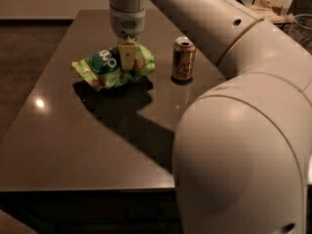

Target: Move green rice chip bag near 7up can

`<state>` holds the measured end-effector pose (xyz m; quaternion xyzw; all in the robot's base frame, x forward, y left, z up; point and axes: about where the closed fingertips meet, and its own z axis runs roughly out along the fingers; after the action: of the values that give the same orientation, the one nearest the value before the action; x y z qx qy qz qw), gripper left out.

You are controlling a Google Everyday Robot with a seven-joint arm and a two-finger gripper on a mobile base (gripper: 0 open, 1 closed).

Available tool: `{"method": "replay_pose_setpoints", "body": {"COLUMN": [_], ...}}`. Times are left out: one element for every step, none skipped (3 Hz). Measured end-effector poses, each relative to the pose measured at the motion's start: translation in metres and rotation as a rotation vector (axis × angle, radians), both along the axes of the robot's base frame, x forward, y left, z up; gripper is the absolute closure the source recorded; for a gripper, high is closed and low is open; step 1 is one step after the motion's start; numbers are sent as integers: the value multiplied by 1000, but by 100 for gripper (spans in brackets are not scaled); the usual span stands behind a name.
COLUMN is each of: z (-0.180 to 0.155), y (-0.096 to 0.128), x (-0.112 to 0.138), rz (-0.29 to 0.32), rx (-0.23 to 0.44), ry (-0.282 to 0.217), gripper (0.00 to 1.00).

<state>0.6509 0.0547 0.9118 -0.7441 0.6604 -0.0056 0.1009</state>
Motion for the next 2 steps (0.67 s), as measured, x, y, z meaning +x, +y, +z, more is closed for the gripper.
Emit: {"method": "replay_pose_setpoints", "body": {"z": [4,3], "y": [-9,-4], "x": [-11,-6], "rz": [-4,-4], "rx": [32,47], "ry": [13,-3], "gripper": [36,12]}}
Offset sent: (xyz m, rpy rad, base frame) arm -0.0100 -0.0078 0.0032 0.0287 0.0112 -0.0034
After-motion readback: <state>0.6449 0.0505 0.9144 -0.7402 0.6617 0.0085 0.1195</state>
